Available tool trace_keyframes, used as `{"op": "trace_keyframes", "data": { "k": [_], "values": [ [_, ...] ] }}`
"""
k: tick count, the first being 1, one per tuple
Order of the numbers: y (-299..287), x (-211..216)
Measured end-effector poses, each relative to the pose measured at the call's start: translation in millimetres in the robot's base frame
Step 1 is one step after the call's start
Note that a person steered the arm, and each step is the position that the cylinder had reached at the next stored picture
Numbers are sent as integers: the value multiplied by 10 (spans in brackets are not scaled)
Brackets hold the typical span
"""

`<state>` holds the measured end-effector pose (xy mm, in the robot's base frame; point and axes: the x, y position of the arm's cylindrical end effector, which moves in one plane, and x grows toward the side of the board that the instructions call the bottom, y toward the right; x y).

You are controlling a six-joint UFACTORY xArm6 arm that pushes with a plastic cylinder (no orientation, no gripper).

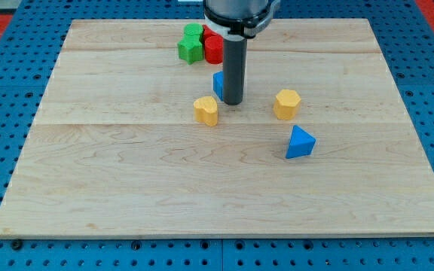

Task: Move blue cube to bottom center

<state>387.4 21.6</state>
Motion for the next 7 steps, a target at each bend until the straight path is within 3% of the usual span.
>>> {"op": "trace_keyframes", "data": {
  "k": [2,3,4,5,6,7],
  "values": [
    [606,-417],
    [153,-783],
    [-331,-699],
    [-392,-219],
    [-667,-397],
    [-72,-458]
  ]
}}
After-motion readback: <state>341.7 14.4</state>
